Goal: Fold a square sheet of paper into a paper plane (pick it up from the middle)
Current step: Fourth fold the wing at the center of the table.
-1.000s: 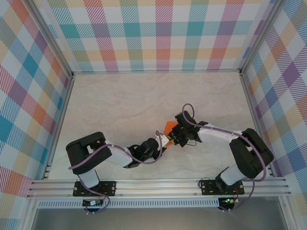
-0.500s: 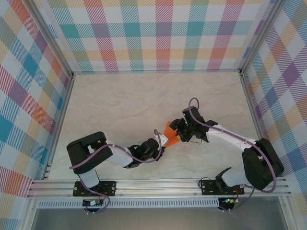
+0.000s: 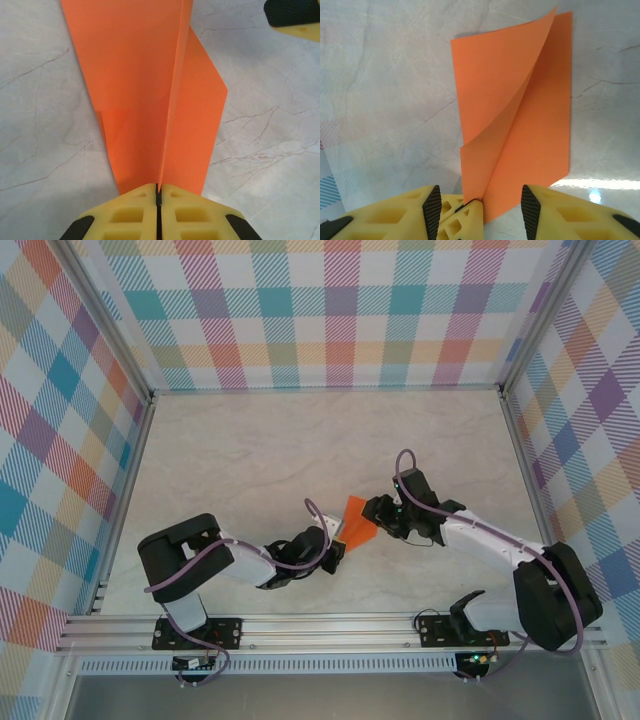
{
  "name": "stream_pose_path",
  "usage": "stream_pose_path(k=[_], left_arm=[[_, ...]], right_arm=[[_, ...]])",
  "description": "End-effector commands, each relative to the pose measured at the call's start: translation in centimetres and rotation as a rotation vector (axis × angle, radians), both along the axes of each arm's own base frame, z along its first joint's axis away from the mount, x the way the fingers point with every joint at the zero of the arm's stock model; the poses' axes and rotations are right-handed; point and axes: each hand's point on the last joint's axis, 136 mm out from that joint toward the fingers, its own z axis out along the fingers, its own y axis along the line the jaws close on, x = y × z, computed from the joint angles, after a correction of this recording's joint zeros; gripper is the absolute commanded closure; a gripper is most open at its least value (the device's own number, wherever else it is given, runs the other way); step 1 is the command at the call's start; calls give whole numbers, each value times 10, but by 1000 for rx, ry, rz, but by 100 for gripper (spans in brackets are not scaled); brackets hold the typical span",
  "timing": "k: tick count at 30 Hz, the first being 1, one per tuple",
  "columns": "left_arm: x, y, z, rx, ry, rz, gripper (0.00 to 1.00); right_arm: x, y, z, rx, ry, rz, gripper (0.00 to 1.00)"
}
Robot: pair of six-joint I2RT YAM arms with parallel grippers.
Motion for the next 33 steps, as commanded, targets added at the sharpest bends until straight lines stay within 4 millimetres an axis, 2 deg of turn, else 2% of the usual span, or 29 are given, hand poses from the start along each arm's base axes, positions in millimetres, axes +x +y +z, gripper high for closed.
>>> stream_pose_path(k=[1, 7, 18, 28, 33], left_arm=[[2, 2, 9, -76, 74, 50, 92], [3, 5, 8, -87, 97, 63, 92], [1, 4, 1, -70, 118, 52, 90], [2, 4, -1, -69, 145, 64, 82], [5, 6, 6, -104, 167, 94, 73]], right_arm=[[1, 10, -5, 17, -3, 79, 58], [6, 16, -16, 5, 34, 91, 68], [15, 27, -26, 13, 56, 122, 70], [16, 32, -38, 15, 87, 137, 69], [16, 32, -44, 12, 100, 136, 67]])
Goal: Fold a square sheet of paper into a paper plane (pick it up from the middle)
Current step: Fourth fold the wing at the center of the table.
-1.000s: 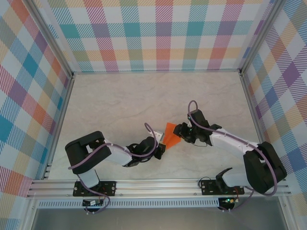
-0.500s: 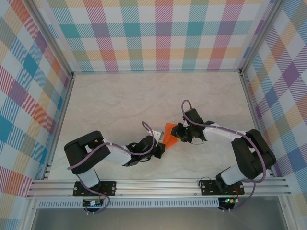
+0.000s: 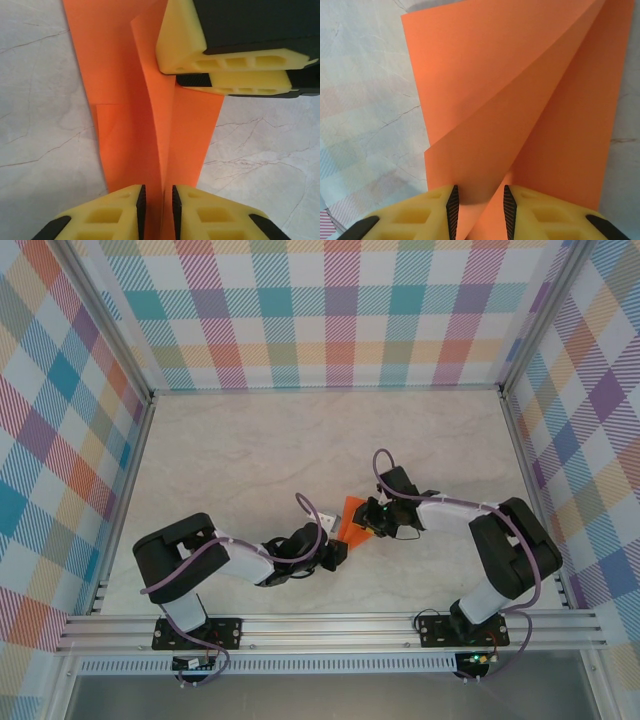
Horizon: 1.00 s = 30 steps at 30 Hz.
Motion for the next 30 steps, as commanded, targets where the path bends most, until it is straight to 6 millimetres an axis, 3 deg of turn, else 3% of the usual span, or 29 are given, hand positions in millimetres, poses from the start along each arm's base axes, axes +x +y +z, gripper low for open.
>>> stream_pose_path(k=[1, 8, 12, 19, 30], left_arm=[[8, 7, 8, -19, 30, 45, 70], [17, 13, 26, -48, 63, 97, 57], [23, 10, 27, -87, 152, 113, 55], [32, 7, 20, -151, 304, 122, 57], [30, -7, 17, -183, 365, 61, 70]], right_arm=[[7, 6, 7, 23, -26, 23, 67], [5, 4, 2, 11, -22, 26, 61], [5, 4, -2, 5, -16, 29, 60], [3, 3, -7, -2, -2, 28, 58], [3, 2, -8, -3, 2, 24, 57]])
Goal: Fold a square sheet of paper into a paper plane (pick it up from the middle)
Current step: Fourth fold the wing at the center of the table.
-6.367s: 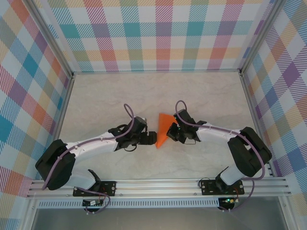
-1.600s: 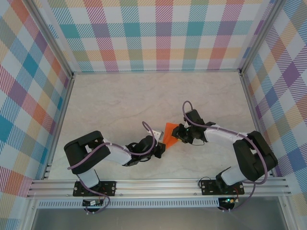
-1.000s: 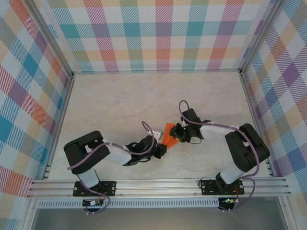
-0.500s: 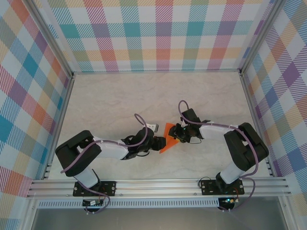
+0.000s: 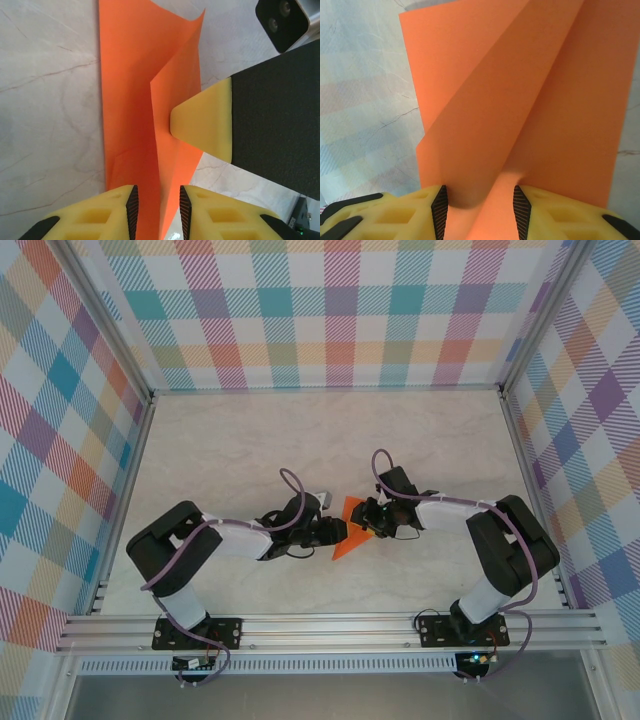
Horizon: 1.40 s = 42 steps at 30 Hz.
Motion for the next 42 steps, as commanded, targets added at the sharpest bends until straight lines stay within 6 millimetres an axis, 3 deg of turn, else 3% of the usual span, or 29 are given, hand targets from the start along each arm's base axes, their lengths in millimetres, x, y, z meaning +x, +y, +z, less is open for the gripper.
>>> stream_pose_path(k=[1, 9, 14, 19, 30, 42], left_arm=[[0, -6, 0, -18, 28, -21, 70], [4, -6, -9, -2, 44, -13, 76], [7, -4, -9, -8, 45, 10, 85], [8, 6, -13, -1, 57, 57, 92], [10, 20, -18, -23, 81, 148, 94], [9, 3, 0, -117, 73, 89, 91]], right_arm=[[2, 0, -5, -11, 5, 9, 57], [2, 1, -5, -8, 6, 6, 57], [2, 0, -4, -9, 1, 9, 57], [4, 1, 7, 28, -66, 10, 54], [2, -2, 7, 2, -71, 30, 56], [3, -3, 1, -17, -50, 22, 59]])
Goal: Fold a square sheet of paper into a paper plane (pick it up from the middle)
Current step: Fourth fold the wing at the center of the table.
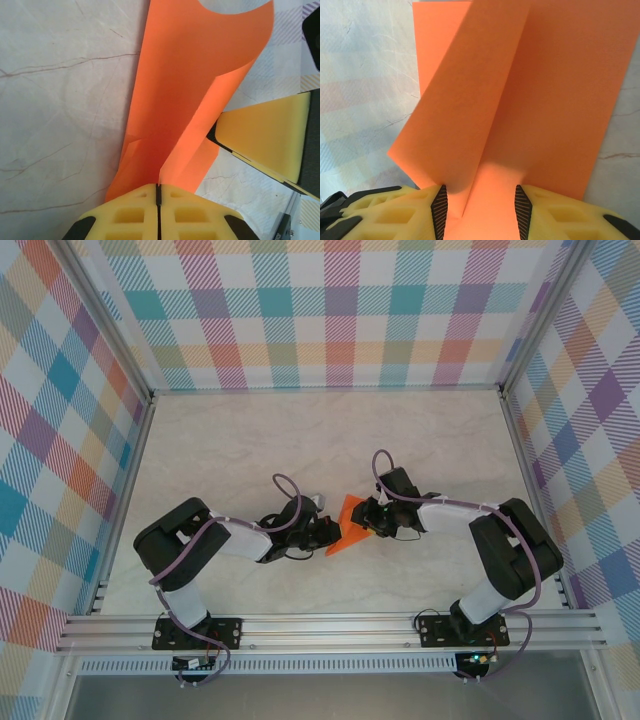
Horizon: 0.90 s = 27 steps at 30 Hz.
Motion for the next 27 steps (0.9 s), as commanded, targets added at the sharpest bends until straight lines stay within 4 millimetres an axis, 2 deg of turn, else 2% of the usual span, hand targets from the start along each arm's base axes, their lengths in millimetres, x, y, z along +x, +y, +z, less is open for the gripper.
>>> stream_pose_path(k=[1, 4, 6, 9, 12, 17, 22, 27], left_arm=[[5, -6, 16, -62, -25, -11, 91], [4, -9, 19, -75, -31, -26, 86], [4, -9, 19, -71, -34, -31, 78], [4, -9, 13, -47, -30, -43, 68], [2, -10, 9, -33, -25, -64, 64], [1, -17, 10, -30, -25, -109, 64], [2, -17, 4, -1, -23, -120, 72], [1, -25, 7, -41, -17, -141, 79]], right_arm=[[1, -2, -3, -18, -1, 5, 59], [1, -2, -4, -18, 0, 3, 59], [1, -2, -4, -16, 1, -1, 59], [1, -3, -5, -13, 0, -8, 59], [0, -3, -7, -11, 4, -13, 58], [0, -2, -8, -3, 8, -16, 59], [-1, -2, -8, -2, 10, -17, 59], [-2, -3, -10, -5, 13, -16, 59]])
